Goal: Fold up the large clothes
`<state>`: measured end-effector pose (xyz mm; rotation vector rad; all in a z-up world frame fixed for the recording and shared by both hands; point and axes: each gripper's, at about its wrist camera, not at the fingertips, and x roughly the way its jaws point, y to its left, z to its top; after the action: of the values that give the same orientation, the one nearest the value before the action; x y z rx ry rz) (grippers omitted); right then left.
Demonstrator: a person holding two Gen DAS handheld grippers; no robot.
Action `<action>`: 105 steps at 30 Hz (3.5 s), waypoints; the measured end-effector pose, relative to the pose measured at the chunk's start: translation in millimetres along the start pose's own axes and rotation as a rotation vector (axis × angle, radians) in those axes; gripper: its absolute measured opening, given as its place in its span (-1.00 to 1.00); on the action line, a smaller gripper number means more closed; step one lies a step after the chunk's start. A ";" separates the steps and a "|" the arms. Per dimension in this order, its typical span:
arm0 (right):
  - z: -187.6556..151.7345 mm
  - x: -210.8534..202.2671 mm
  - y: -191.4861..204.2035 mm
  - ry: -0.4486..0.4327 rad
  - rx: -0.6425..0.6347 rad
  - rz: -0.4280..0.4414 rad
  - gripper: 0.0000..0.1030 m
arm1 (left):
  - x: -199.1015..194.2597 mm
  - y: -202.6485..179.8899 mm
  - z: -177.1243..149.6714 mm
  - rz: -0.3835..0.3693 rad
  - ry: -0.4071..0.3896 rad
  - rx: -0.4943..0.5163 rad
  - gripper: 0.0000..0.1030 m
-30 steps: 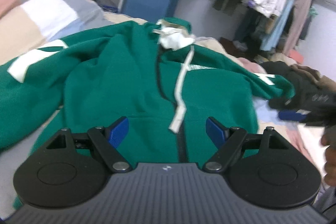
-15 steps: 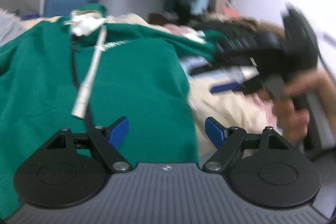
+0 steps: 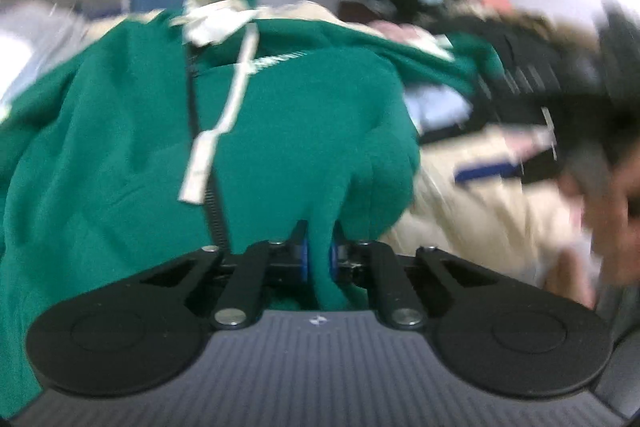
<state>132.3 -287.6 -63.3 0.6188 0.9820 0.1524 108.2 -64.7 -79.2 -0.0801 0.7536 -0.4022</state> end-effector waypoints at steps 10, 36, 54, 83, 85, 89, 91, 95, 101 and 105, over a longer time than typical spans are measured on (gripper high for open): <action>-21.7 39.1 28.5 0.192 -0.108 0.122 0.30 | 4.2 98.3 14.6 -0.027 -0.027 -0.461 -0.83; -16.9 -13.5 75.7 -0.039 -0.281 0.307 -0.82 | -26.7 80.7 17.6 -0.294 -0.106 -0.468 -0.72; -40.1 -40.8 2.1 0.088 -0.092 -0.153 -0.89 | 34.9 12.6 -25.9 -0.293 0.218 -0.306 -0.72; -28.0 31.2 102.4 0.006 -0.553 -0.070 0.14 | -51.4 87.2 12.0 0.103 -0.089 -0.326 -0.03; -29.6 50.3 87.5 0.051 -0.512 -0.107 0.14 | -43.9 91.0 12.1 0.132 -0.082 -0.320 -0.03; -32.2 77.0 58.5 0.171 -0.405 -0.109 0.13 | -35.5 103.1 13.4 0.157 -0.075 -0.337 -0.03; -32.8 77.5 61.9 0.180 -0.449 -0.108 0.14 | -33.3 105.9 15.1 0.183 -0.078 -0.323 -0.03; -27.5 74.1 57.6 0.178 -0.402 -0.073 0.15 | -22.0 112.5 12.1 0.215 -0.033 -0.345 -0.03; -0.9 34.9 52.8 0.065 -0.311 0.074 0.17 | 1.7 115.3 3.9 0.255 0.072 -0.347 -0.03; 21.0 14.1 35.8 -0.017 -0.232 0.095 0.17 | 3.9 113.3 3.3 0.270 0.075 -0.336 -0.03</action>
<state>162.7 -261.6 -45.4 0.4531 0.9036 0.3393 150.0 37.9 -103.6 -0.2765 0.8878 -0.0185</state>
